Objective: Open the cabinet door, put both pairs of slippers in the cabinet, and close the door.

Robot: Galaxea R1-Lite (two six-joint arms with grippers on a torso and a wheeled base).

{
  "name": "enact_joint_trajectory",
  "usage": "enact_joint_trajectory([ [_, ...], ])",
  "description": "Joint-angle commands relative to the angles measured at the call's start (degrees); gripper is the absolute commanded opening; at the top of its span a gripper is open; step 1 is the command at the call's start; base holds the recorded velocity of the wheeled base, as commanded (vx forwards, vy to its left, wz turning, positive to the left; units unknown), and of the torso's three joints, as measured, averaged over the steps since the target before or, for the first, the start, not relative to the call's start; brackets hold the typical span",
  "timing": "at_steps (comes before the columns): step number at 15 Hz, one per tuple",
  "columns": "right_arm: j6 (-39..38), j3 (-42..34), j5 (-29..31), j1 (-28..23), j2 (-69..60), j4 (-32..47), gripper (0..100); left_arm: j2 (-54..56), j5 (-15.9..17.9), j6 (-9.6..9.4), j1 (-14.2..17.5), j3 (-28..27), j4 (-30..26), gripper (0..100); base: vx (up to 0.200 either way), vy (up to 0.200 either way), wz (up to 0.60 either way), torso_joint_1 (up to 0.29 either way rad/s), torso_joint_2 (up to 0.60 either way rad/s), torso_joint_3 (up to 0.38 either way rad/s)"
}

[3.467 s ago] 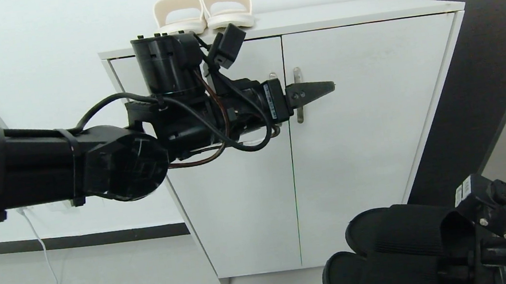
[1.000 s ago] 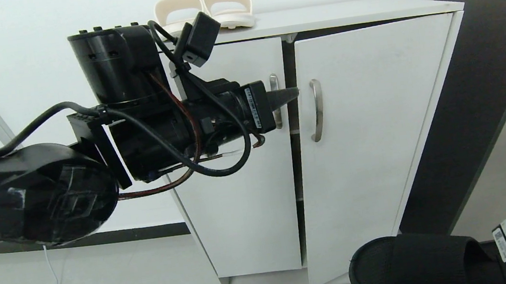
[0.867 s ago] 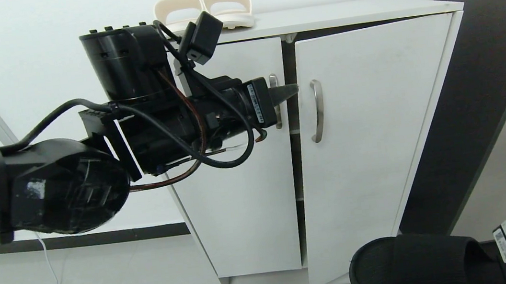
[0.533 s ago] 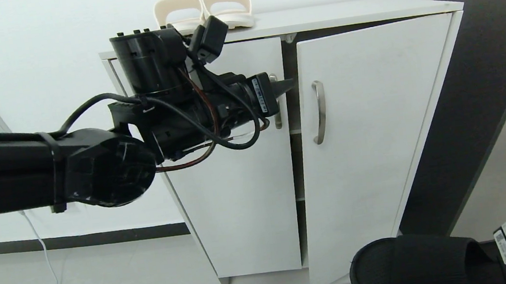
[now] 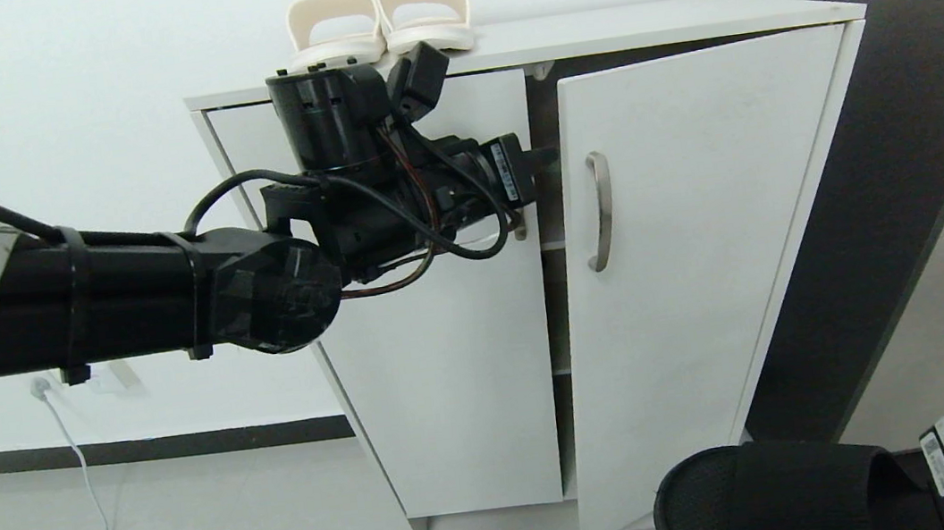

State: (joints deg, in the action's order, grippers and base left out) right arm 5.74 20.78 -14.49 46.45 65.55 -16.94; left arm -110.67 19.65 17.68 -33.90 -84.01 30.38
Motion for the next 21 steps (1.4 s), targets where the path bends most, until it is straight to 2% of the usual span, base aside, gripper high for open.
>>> enact_joint_trajectory([
  [1,0.06,-0.04,-0.01,0.05,0.19,-0.02,0,-0.95,0.04,-0.01,-0.29,-0.28,0.12,0,0.0,0.0,0.0,0.0,0.0,0.0],
  [3,0.59,-0.13,-0.01,0.05,0.19,-0.02,0,-0.78,0.04,0.08,-0.99,-0.28,0.12,0,0.0,0.0,0.0,0.0,0.0,0.0],
  [5,0.85,-0.39,-0.01,0.05,0.19,0.07,0,-0.78,0.04,0.08,-1.78,-0.11,0.29,0,-0.2,0.0,0.0,0.01,0.0,0.0],
  [7,0.85,-0.57,-0.01,0.14,0.11,0.07,0,-0.08,-0.05,-0.19,-4.24,1.04,1.61,0,-0.2,0.0,0.0,0.0,0.0,0.0],
  [8,0.94,-0.75,-0.01,0.22,0.11,0.07,0,0.72,-0.75,-0.1,-6.09,1.83,2.49,0,-0.2,0.0,0.0,0.002,0.0,0.002],
  [9,1.64,-0.92,-0.1,0.22,0.11,0.07,0,1.33,-2.86,-0.1,-8.2,2.18,2.58,0,-0.2,0.0,0.0,-0.002,0.0,0.002],
  [10,2.08,-1.1,-0.1,0.22,0.11,0.07,0,1.68,-4.45,-0.1,-9.52,2.18,2.67,0,-0.2,0.0,0.0,0.002,0.01,0.002],
  [11,2.08,-1.1,-0.1,0.22,0.11,0.07,0,2.03,-4.53,-0.01,-10.04,2.18,2.76,0,-0.2,0.0,0.0,0.002,0.0,0.002],
  [13,2.08,-1.1,-0.1,0.22,0.02,0.07,0,2.21,-4.62,-0.01,-10.13,2.27,2.76,0,-0.2,0.0,0.0,0.002,0.0,0.0],
  [17,2.17,-1.36,-0.1,0.31,0.11,-0.02,0,2.91,-4.89,-0.19,-9.6,3.67,2.84,0,0.0,0.0,0.0,0.0,0.0,0.0],
  [19,1.64,-0.31,0.34,-0.13,1.51,-0.28,0,5.29,-4.97,-0.54,-7.41,6.4,2.84,0,0.0,0.0,0.0,0.0,0.0,0.0],
  [21,-0.91,4.18,3.42,-5.58,7.4,-1.25,0,9.77,-5.33,-1.5,-4.07,11.58,3.11,0,0.0,0.0,0.0,0.0,0.0,0.0],
])
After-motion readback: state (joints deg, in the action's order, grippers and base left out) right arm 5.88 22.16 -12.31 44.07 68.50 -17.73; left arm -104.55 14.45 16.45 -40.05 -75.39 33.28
